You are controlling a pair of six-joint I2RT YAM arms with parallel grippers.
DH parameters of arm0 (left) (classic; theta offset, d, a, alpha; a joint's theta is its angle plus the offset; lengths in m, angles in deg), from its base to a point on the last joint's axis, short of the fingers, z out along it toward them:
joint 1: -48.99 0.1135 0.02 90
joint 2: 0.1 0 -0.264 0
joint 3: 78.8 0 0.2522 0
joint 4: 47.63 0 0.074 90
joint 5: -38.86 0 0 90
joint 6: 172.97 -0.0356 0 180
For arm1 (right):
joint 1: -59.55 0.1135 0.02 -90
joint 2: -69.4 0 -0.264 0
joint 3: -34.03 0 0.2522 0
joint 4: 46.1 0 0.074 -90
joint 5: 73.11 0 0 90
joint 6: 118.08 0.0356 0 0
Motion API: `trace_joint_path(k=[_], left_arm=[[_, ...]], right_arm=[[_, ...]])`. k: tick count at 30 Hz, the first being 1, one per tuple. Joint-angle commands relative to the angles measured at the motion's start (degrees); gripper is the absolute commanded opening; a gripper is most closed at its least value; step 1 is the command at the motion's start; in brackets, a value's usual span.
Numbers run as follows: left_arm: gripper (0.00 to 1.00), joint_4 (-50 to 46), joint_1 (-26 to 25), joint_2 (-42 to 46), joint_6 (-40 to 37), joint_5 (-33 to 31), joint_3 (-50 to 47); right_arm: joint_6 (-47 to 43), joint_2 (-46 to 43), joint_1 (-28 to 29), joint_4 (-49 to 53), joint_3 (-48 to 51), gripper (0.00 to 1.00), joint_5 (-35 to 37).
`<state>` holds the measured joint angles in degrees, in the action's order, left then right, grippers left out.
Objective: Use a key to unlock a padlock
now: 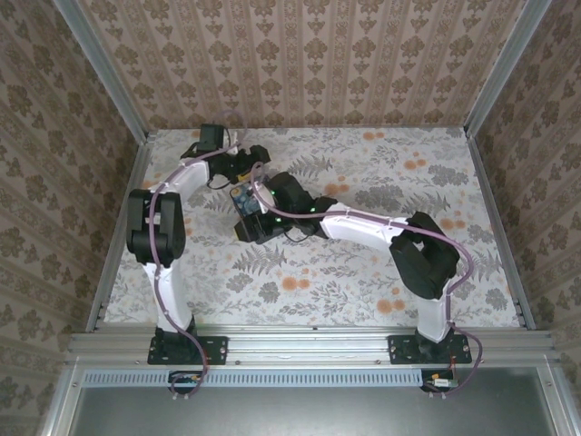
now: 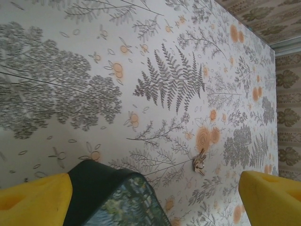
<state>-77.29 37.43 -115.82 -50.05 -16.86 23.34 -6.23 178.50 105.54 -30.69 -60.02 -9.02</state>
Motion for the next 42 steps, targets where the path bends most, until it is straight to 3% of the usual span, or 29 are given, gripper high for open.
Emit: trace_joint_path(k=[1,4,6,9,13,22,29,42], left_arm=[[0.94,-6.2,3.3,6.6,-3.7,-3.2,-1.2],[0.95,-13.2,3.4,12.8,-4.2,-11.7,-6.1],[0.95,-14.9,2.7,17.1,-3.6,-13.9,-11.7],[0.95,-13.2,0.5,23.8,-0.9,-15.0,-21.1],[0.95,-6.7,-2.8,27.2,3.8,-11.5,-27.9],[0.94,-3.7,-2.5,18.6,3.3,-9.2,-20.6],[0.93,-5.0,-2.0,9.4,-0.2,-3.8,-10.2],[0.93,-3.7,-1.5,2.6,-4.2,1.8,-1.4]], right_arm=[[-4.2,-4.7,-4.0,6.8,-0.1,0.74,3.5],[-7.3,-4.2,-8.2,10.8,0.3,0.74,7.0],[-8.7,-3.1,-9.9,10.9,0.9,0.74,8.2],[-9.5,-0.3,-11.9,10.6,0.4,0.75,8.8],[-10.5,3.6,-12.5,10.5,-1.5,0.75,6.8],[-9.1,2.1,-8.0,5.8,3.4,0.71,-2.2],[-5.2,-0.1,-1.1,2.7,5.4,0.71,-0.7],[-3.2,9.8,0.7,3.4,-9.6,0.72,-0.4]])
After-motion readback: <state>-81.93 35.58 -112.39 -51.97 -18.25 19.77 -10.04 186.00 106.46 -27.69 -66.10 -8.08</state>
